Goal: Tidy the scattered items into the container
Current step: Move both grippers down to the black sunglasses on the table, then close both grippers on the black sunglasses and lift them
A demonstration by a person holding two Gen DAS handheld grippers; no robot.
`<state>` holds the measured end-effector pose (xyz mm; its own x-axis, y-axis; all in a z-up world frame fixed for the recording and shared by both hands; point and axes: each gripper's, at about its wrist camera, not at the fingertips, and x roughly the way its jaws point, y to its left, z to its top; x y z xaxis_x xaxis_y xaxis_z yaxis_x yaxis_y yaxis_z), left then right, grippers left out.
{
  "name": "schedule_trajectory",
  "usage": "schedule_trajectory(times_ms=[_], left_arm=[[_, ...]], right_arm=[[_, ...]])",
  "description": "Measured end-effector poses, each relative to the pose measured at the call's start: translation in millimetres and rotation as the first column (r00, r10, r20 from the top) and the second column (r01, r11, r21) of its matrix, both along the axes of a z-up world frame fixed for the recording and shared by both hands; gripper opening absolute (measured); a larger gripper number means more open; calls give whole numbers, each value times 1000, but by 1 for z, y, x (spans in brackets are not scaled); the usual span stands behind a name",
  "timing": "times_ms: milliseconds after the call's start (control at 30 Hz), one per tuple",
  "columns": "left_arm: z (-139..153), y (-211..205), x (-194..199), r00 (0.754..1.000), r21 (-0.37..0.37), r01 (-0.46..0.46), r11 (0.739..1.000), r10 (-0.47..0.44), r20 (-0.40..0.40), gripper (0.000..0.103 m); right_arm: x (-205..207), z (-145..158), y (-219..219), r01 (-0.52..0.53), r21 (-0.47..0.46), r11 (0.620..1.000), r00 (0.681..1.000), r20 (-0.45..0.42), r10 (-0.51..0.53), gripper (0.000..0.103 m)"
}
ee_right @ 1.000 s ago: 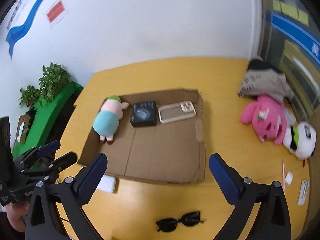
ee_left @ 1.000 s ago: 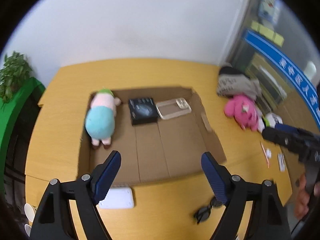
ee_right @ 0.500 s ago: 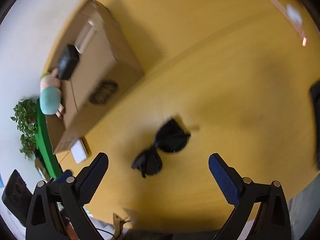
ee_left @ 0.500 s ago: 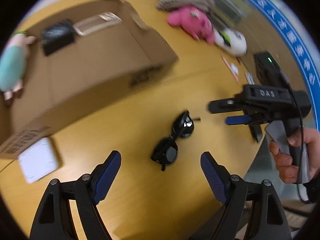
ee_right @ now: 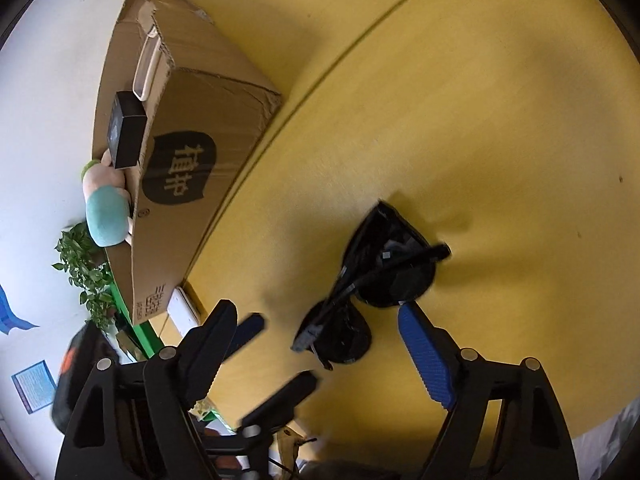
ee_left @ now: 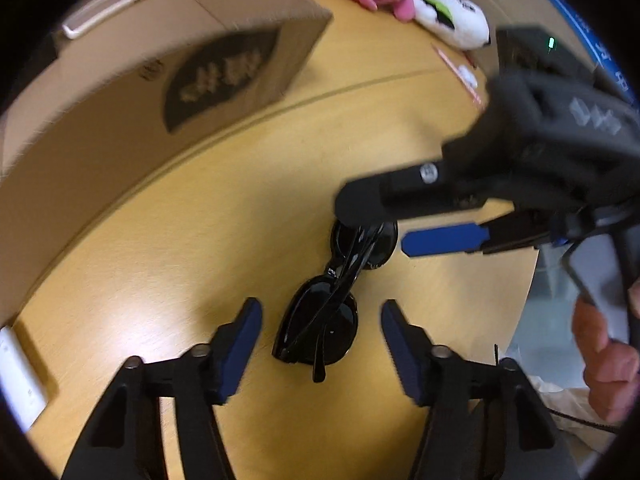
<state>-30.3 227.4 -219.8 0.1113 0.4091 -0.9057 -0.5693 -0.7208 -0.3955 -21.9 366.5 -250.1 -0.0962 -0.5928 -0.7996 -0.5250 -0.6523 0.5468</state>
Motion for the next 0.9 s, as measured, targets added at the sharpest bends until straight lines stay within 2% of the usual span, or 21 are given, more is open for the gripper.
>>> schedule_trajectory(times_ms=[100,133,167,267,300,367,500,667,767,900], left_arm=[[-14,10,3,1000,-27,21,999,-20,19,43],[-16,11,4,1000,-34,23,999,-23,17,37],[-16,12,5,1000,-34,22,999,-21,12,35],[-18,13,6,1000,-36,1,999,-1,15,25],[-19,12,6,1000,-36,-4,999,5,19,16],[-21,13,8,999,-27,-9,1000,10,39,14],[-19,20,19,999,-20,1,1000,-1,43,11],[-5,21,29,998,23,-36,999,35,45,10],[16,18,33,997,65,-76,995,74,25,10],[58,11,33,988,130,-144,981,149,-28,9]], right_arm=[[-3,-9,-1,2,2,1000,1000,24,-2,68],[-3,-13,-2,2,3,1000,999,37,-2,59],[-4,-16,-3,1,5,1000,999,44,-1,51],[-6,-18,-8,-9,19,1000,999,35,8,41],[-7,-18,-9,-13,27,1000,1000,27,13,37],[-9,-18,-12,-18,22,1000,1000,19,18,20],[-13,-13,-21,-55,49,997,999,-1,55,15],[-11,0,-29,-72,54,996,997,-25,73,12],[-10,22,-34,-87,62,994,994,-65,91,12],[-17,66,-45,-121,79,990,979,-154,132,12]])
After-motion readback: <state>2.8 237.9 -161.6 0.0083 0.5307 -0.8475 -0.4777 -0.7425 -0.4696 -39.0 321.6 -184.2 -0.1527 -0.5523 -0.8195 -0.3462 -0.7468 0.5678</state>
